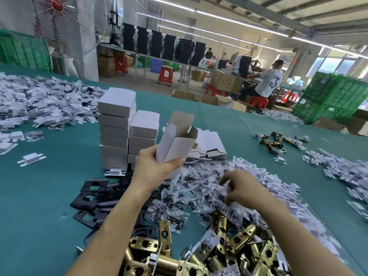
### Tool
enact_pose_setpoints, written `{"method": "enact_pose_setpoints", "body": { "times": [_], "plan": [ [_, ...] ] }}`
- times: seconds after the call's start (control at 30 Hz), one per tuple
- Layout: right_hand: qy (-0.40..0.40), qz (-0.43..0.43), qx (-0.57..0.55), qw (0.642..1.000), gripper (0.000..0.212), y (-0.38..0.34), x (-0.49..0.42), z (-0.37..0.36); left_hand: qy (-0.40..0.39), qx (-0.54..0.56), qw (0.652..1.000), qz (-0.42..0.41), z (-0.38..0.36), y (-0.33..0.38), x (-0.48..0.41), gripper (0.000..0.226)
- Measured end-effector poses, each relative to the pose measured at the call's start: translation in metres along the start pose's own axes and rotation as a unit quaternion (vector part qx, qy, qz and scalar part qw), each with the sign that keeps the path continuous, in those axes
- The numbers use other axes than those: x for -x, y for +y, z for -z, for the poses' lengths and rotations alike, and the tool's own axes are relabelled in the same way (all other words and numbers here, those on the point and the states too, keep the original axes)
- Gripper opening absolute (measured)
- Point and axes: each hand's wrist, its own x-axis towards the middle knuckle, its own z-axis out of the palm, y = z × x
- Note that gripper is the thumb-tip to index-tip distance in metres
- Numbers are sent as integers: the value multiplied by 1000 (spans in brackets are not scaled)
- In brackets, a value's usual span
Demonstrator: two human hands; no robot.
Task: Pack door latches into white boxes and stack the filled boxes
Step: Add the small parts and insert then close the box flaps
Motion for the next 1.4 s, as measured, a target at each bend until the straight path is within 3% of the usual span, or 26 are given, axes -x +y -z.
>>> {"method": "enact_pose_setpoints", "body": {
  "times": [0.13, 0.27, 0.43, 0.5, 0.8, 0.93, 1.0, 1.1, 1.2, 1.3, 1.4],
  "plan": [
    [140, 80, -125, 979, 14, -19, 7, 35, -30, -21, 999, 34, 2, -6, -2, 36],
    [208, 222, -283, 910, 19, -54, 23, 67, -59, -22, 997, 45, 3, -6, -1, 32],
    [246, 292, -100, 919, 28, -84, 24, 79, -143, -3, 990, 15, -1, 5, 6, 37],
    [237, 309, -75, 918, 28, -89, 21, 78, -162, 12, 987, 9, -2, 8, 8, 39],
    [281, 337, -228, 869, 16, -90, 16, 58, -182, 72, 981, -4, -2, 15, 11, 31],
    [222, 322, -252, 885, 13, -89, 13, 60, -183, 90, 979, -8, 0, 16, 12, 31],
    [208, 307, -195, 908, 12, -87, 13, 61, -183, 75, 980, -11, -1, 16, 12, 32],
    [202, 290, -58, 934, 45, -84, 15, 60, -181, 76, 980, -7, -1, 16, 12, 31],
    [185, 287, 8, 940, 61, -81, 18, 59, -183, 80, 980, -10, -2, 15, 12, 25],
    [216, 277, 42, 935, 48, -77, 21, 53, -184, 77, 980, -5, -3, 15, 12, 28],
    [322, 283, -23, 903, 25, -67, 23, 45, -190, 84, 978, 3, -1, 14, 12, 31]
  ]
}}
